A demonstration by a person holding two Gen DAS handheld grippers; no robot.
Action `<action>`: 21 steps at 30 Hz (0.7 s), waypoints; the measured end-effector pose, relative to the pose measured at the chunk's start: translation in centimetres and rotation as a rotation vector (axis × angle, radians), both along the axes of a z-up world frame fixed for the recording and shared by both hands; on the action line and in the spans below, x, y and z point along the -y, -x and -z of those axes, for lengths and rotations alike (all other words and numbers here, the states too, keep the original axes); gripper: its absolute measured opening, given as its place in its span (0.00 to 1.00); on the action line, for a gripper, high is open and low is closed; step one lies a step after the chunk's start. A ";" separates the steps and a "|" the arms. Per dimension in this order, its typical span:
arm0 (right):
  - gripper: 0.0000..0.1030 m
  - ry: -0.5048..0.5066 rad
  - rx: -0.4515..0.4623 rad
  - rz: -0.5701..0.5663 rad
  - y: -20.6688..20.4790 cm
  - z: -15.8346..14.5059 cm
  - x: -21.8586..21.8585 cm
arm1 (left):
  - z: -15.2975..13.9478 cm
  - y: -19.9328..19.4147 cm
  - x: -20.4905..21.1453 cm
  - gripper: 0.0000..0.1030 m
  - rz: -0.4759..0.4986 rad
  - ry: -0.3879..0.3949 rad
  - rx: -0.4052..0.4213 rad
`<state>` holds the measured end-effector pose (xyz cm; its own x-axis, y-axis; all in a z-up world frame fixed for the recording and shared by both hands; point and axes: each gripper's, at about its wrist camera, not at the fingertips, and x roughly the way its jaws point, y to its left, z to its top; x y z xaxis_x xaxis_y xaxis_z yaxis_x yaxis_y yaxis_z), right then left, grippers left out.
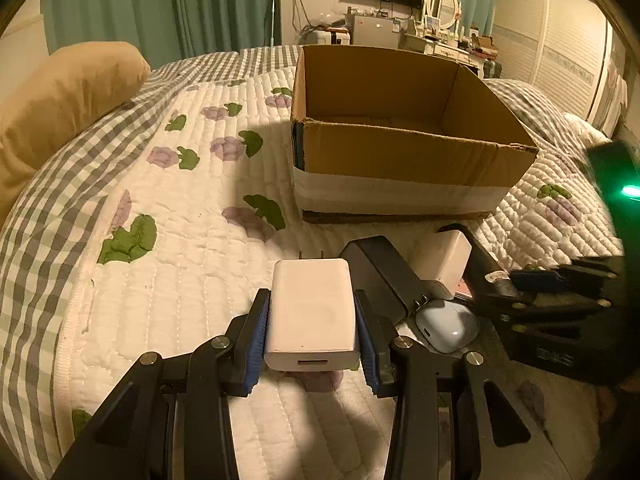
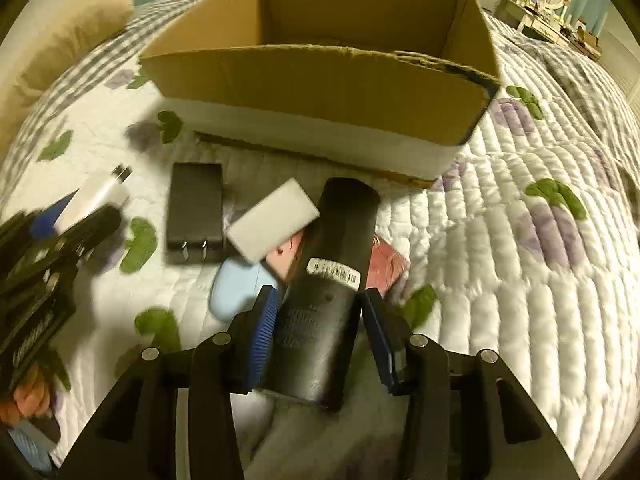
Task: Organize rigid objects
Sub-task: 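Grasp the white charger with left gripper while right grasps black cylinder, then lower the charger and black cylinder into the box and release both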
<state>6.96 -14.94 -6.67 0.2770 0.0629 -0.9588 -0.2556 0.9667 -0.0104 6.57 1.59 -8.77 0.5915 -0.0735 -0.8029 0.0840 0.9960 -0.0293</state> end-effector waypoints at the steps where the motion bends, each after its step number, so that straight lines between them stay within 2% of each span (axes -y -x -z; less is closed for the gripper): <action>1: 0.47 0.012 -0.015 0.003 -0.5 0.5 -0.2 | 0.1 -0.1 0.0 0.39 -0.002 0.000 -0.003; 6: 0.48 0.056 -0.049 -0.011 -2.2 2.2 -1.1 | 0.2 -0.2 0.0 0.39 -0.005 0.005 -0.011; 9: 0.46 0.062 -0.019 -0.032 -1.7 1.9 -1.8 | -0.1 -0.1 -0.1 0.39 -0.004 0.009 -0.004; 14: 0.41 -0.023 0.078 -0.040 1.5 -1.5 -0.6 | -0.6 0.0 -0.2 0.39 -0.003 0.012 0.008; 21: 0.37 -0.089 0.170 -0.049 3.4 -5.4 0.0 | -2.1 0.3 0.2 0.39 0.002 0.019 0.036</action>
<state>3.56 -14.92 -1.29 0.4290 0.1629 -0.8885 -0.3040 0.9523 0.0278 6.23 1.37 -6.68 0.6198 -0.0898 -0.7796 0.0870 0.9952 -0.0455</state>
